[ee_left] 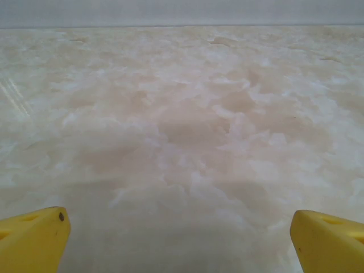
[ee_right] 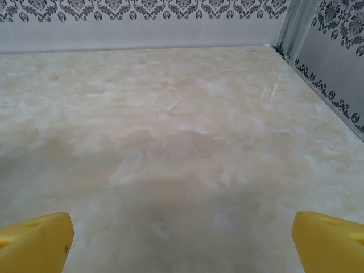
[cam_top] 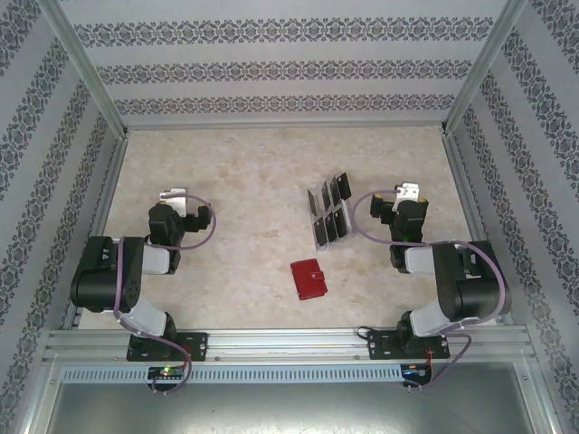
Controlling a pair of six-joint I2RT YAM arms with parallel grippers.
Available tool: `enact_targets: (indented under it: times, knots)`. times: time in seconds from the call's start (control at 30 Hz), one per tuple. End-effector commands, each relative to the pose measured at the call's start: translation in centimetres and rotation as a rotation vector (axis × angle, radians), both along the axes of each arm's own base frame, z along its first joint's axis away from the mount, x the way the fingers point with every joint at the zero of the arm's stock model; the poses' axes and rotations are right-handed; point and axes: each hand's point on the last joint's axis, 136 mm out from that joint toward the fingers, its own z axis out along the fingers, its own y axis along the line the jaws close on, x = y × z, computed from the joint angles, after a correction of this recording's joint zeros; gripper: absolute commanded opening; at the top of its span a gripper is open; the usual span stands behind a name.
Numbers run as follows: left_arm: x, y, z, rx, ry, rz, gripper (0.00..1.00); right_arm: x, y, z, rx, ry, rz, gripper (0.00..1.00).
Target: Put the credit cards into the card holder
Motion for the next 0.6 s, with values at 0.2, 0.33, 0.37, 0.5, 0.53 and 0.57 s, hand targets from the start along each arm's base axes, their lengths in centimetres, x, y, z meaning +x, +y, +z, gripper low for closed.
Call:
enact_targets:
  times: [0.2,0.33,0.37,0.5,0.53,0.57]
  knots:
    - [0.63,-0.07,0.61,-0.005,-0.014,-0.008,1.0,0.27,0.07,0.95,-0.004,-0.039,-0.003,0.98]
    - [0.65,-0.02,0.57,-0.003,-0.012,-0.005,1.0,0.28,0.08,0.97,-0.003,-0.039,-0.003,0.98]
    - [0.64,-0.04,0.56,-0.003,-0.011,-0.005,1.0,0.27,0.11,0.99,-0.005,-0.04,-0.002,0.98]
    - [0.69,0.0,0.51,0.002,-0.006,0.001,1.0,0.27,0.1,0.98,-0.001,-0.04,-0.002,0.98]
    - [0.73,-0.02,0.51,0.006,-0.005,0.004,1.0,0.27,0.09,0.96,-0.003,-0.039,-0.002,0.98]
    - [0.73,-0.07,0.47,0.006,-0.002,0.003,1.0,0.28,0.11,0.95,-0.003,-0.039,-0.001,0.98]
